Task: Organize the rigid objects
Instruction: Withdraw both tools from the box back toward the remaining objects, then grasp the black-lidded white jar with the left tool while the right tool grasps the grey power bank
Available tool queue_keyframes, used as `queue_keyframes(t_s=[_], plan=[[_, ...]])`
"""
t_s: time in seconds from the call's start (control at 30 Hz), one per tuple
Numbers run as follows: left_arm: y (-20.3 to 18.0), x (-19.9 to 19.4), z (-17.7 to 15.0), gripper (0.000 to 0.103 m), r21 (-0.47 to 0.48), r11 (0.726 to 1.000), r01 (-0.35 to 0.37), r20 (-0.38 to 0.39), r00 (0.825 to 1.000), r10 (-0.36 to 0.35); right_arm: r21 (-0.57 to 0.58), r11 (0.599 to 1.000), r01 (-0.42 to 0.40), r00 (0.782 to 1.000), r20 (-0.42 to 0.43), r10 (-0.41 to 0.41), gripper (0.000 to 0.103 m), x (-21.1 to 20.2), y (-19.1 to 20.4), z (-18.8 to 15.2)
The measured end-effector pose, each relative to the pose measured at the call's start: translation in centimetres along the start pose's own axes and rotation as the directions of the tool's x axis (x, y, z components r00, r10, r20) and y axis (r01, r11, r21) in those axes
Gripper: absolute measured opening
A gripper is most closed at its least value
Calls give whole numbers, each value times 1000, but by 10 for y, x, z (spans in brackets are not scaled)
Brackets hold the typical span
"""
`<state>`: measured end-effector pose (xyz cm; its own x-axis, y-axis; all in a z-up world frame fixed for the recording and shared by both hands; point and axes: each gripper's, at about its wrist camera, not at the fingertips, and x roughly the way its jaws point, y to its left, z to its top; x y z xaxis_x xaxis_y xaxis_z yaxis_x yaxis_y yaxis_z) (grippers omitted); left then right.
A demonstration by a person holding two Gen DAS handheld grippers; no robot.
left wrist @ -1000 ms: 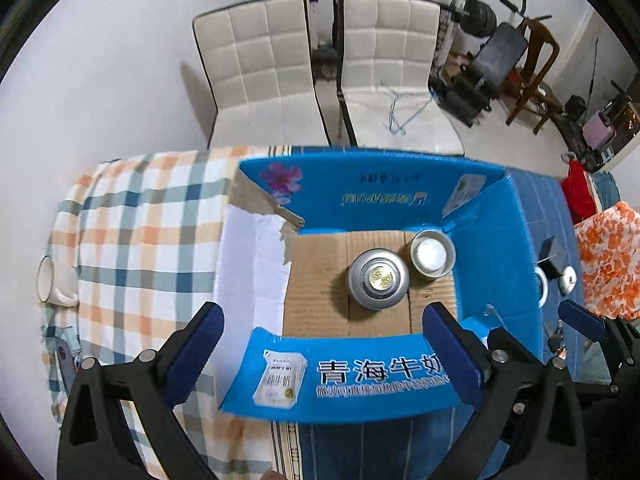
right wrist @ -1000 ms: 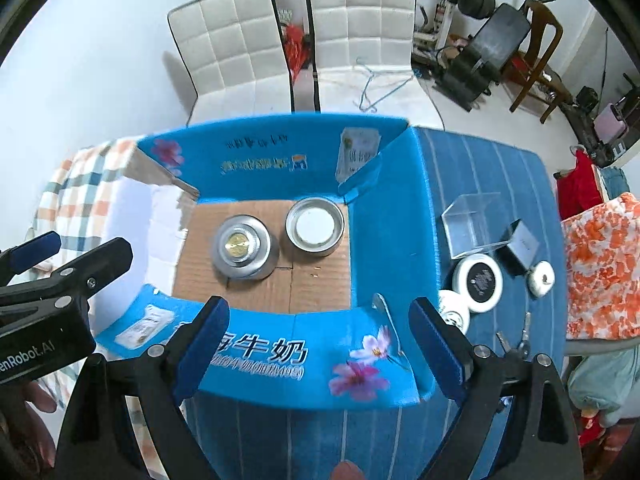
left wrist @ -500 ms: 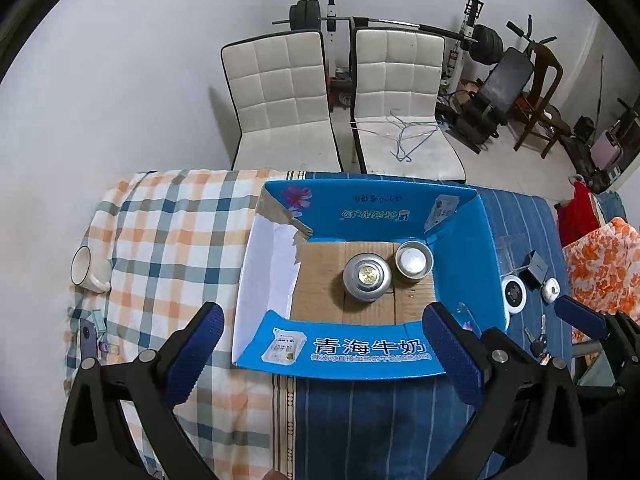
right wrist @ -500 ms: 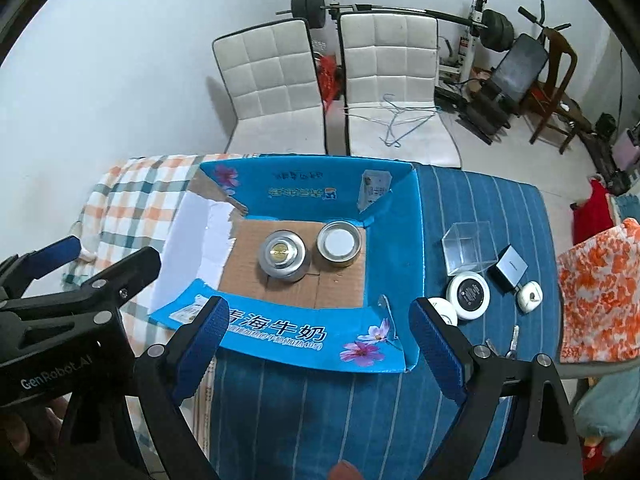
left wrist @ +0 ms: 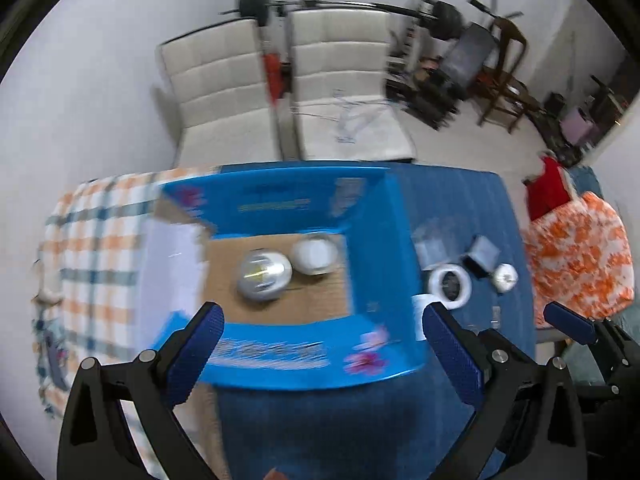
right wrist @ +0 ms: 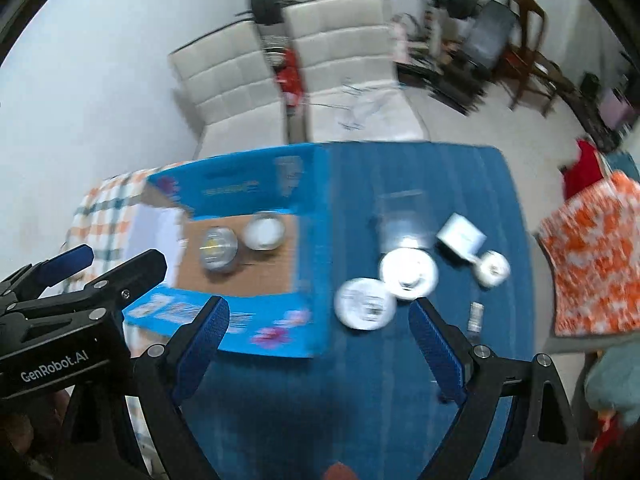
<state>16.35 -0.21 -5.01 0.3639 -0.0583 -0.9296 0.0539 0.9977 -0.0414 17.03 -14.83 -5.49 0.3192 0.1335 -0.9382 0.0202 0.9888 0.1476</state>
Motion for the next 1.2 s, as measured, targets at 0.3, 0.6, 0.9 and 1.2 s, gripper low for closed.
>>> queue_keyframes(t_s=[0.3, 0.6, 0.9, 1.2], plan=[[-121, 92, 22, 102, 83, 993, 83, -142, 987, -71, 174, 974, 147, 987, -92, -132, 93, 56, -171, -6], [-178, 190, 12, 102, 128, 990, 53, -304, 953, -12, 207, 970, 126, 984, -148, -96, 93, 131, -240, -15], [-190, 251, -3, 96, 177, 984, 14, -418, 906, 62, 167, 978, 124, 975, -205, -88, 93, 178, -247, -15], [-185, 253, -2, 74, 165, 986, 19, -379, 924, 45, 88, 994, 58, 986, -163, -44, 93, 197, -223, 7]])
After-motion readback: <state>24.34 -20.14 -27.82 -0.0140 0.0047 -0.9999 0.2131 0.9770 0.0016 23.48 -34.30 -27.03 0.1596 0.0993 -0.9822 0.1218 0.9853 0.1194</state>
